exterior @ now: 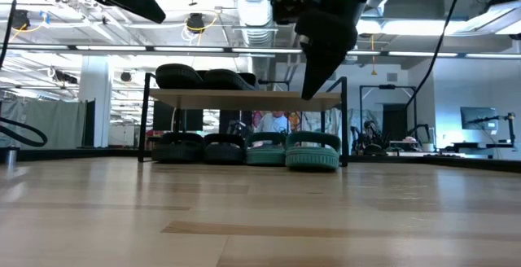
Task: Pick and place slides into the shelf
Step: Put the green slipper under the shelf
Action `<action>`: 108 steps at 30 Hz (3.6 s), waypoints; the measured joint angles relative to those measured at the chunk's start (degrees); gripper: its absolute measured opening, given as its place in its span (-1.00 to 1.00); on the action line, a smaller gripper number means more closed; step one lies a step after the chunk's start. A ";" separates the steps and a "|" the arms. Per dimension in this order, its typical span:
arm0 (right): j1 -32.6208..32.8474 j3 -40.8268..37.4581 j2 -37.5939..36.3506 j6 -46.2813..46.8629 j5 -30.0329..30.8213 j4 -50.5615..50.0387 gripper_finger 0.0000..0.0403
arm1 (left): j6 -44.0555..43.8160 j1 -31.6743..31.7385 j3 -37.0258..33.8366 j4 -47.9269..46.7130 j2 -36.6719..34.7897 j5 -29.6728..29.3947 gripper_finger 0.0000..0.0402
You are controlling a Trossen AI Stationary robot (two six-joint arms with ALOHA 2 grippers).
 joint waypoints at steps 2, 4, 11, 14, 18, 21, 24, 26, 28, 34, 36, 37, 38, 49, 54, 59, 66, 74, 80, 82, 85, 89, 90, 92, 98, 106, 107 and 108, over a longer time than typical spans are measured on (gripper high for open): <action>0.02 -1.07 0.00 -0.21 -1.91 1.46 -0.98 | 0.63 0.00 0.00 -0.02 0.00 -0.42 -0.45; 0.20 -2.44 0.00 -0.21 -2.50 3.44 -0.99 | 1.34 0.00 0.00 -0.02 -0.02 -1.01 -0.45; 0.05 -6.35 0.04 1.10 -5.00 8.66 -1.00 | 1.55 0.00 0.00 -0.02 -0.04 -1.55 -0.45; 0.08 -8.34 0.08 1.16 -5.52 11.50 -1.00 | 1.55 0.00 0.00 -0.02 -0.04 -2.25 -0.45; 0.07 -8.95 0.09 1.24 -5.69 12.11 -1.00 | 1.55 0.02 0.00 0.13 -0.04 -3.42 -0.45; -0.24 -8.97 0.34 -0.34 -5.68 12.20 -1.00 | 1.55 0.02 0.00 0.44 -0.04 -4.36 -0.45; -1.26 -9.12 1.29 -0.89 -6.56 11.22 -1.00 | 1.55 0.02 0.00 0.82 -0.04 -5.55 -0.45; -1.94 -8.88 2.03 -2.18 -7.54 12.45 -1.00 | 1.54 0.02 0.00 1.03 -0.07 -6.23 -0.45; -2.60 -8.94 3.15 -2.34 -7.93 12.89 -1.00 | 1.54 0.04 0.00 1.03 -0.07 -6.23 -0.45; -2.93 -9.14 4.36 -4.13 -9.88 13.30 -1.00 | 1.33 0.04 0.00 1.00 -0.09 -6.00 -0.45; -2.89 -8.97 5.12 -4.54 -10.19 13.97 -1.00 | 1.17 0.04 0.00 1.01 -0.09 -5.86 -0.45; -2.86 -8.86 5.43 -4.54 -10.19 14.12 -1.00 | 1.15 0.04 0.00 1.00 -0.09 -5.86 -0.45; -2.89 -8.89 5.60 -4.50 -10.21 13.35 -1.00 | 1.14 0.04 0.00 0.99 -0.09 -5.83 -0.45; -6.45 -8.95 5.73 -5.23 -9.53 10.57 -1.00 | 1.19 0.04 0.00 0.99 -0.09 -6.15 -0.45; -9.09 -8.95 5.73 -6.67 -9.36 10.45 -1.00 | 1.18 0.04 0.00 0.91 -0.09 -6.10 -0.45; -11.58 -8.95 5.73 -8.37 -9.41 10.41 -1.00 | 1.16 0.04 0.00 0.58 -0.09 -5.77 -0.45; -14.72 -8.95 5.73 -9.44 -7.61 8.65 -1.00 | 1.14 0.04 0.00 0.55 -0.09 -5.73 -0.45; -17.18 -8.95 5.73 -9.74 -6.56 8.86 -1.00 | 1.13 0.02 0.00 0.55 -0.09 -5.73 -0.45; -17.52 -8.95 5.73 -10.61 -6.62 8.98 -1.00 | 0.86 0.02 0.00 0.57 -0.09 -5.73 -0.45; -17.57 -8.95 5.72 -10.86 -6.65 9.06 -1.00 | 0.55 0.02 0.00 0.57 -0.09 -5.73 -0.45; -17.57 -8.95 5.70 -10.90 -6.65 9.12 -1.00 | -0.07 0.02 0.00 0.57 -0.09 -5.73 -0.45; -17.57 -8.95 5.70 -10.90 -6.65 9.37 -1.00 | -0.72 0.02 0.00 0.57 -0.09 -5.73 -0.45; -17.59 -8.95 5.70 -10.90 -6.64 9.48 -1.00 | -0.89 0.02 0.00 0.59 -0.09 -5.73 -0.45; -17.68 -8.95 5.70 -10.90 -6.62 9.62 -1.00 | -1.11 0.02 0.00 0.57 -0.09 -5.73 -0.45; -18.05 -8.97 5.70 -10.86 -6.67 10.39 -1.00 | -1.14 0.02 0.00 0.60 -0.09 -5.73 -0.45; -18.23 -8.97 5.70 -10.44 -6.67 10.70 -1.00 | -1.47 -0.29 0.00 1.01 -0.09 -4.76 -0.45; -18.26 -8.97 5.70 -10.42 -6.67 10.71 -1.00 | -1.55 -0.45 0.00 1.03 -0.09 -4.75 -0.45; -18.27 -8.97 5.70 -10.42 -6.67 10.71 -1.00 | -1.57 -0.56 0.00 1.03 -0.09 -4.75 -0.45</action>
